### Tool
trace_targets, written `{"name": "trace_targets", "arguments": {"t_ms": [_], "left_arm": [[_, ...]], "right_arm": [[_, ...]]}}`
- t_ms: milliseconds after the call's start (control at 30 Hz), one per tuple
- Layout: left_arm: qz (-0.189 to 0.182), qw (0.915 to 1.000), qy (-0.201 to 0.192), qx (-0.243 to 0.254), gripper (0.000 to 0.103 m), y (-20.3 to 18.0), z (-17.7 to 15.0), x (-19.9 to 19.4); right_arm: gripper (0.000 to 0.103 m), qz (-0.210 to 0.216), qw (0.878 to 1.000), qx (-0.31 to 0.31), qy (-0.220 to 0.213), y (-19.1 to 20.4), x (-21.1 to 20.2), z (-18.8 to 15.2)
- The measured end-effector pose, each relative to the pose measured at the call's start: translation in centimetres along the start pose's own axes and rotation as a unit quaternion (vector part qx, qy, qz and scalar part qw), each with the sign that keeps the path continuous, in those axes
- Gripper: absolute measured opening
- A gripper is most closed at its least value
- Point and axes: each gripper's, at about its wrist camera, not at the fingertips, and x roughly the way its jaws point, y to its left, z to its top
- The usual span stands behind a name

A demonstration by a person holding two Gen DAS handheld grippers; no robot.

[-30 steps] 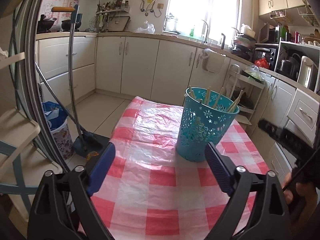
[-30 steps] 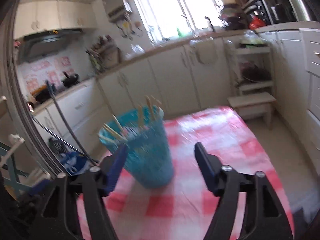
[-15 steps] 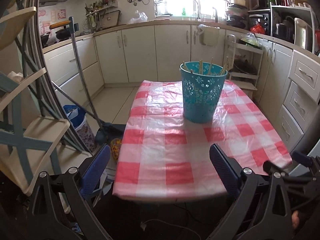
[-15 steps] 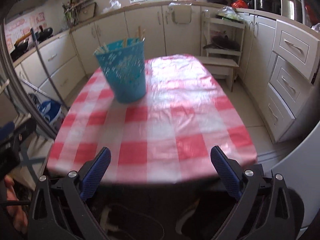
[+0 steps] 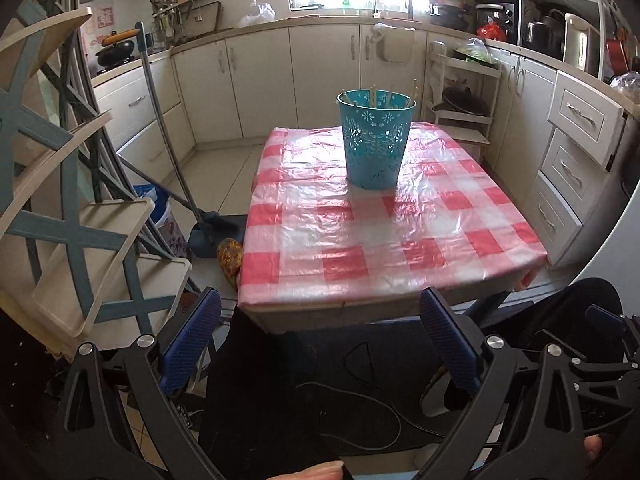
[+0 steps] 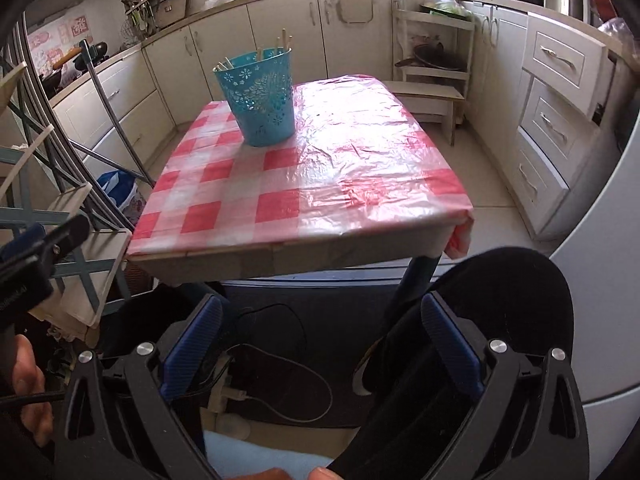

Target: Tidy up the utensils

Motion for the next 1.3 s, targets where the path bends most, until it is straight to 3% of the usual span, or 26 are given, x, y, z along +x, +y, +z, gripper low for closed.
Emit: {"name": "trace_targets", "arguments": {"t_ms": [267, 567, 700, 767, 867, 1300], "left_arm": [[0.019, 0.9998, -0.003, 0.005, 0.095, -0.1, -2.4, -2.8], [0.027, 0.9996, 0.0, -0.009, 0.095, 0.7, -2.5, -3.4], [0.026, 0.9996, 0.005, 0.001, 0.095, 0.4, -2.5, -3.3], [0.009, 0.9999, -0.011, -0.002, 0.095, 0.4, -2.7, -3.9], [0.013, 0.9996, -0.023, -0.003, 0.095, 0.4, -2.9, -4.3], [0.006, 0.9999, -0.013, -0.005, 0.095, 0.1, -3.3, -3.9]], "right_arm": [[0.096, -0.009, 1.0, 0.011, -0.006, 0.8, -2.6, -2.8], [0.096, -0.008, 1.0, 0.0, -0.005, 1.5, -2.8, -3.4], [0.096, -0.004, 1.0, 0.0, 0.0, 1.6, -2.6, -3.6], [0.096, -0.004, 1.0, 0.0, -0.001, 1.7, -2.6, -3.6], [0.096, -0.005, 1.0, -0.002, -0.004, 1.8, -2.6, -3.7], [0.096, -0.01, 1.0, -0.01, -0.005, 2.2, -2.8, -3.8]]}}
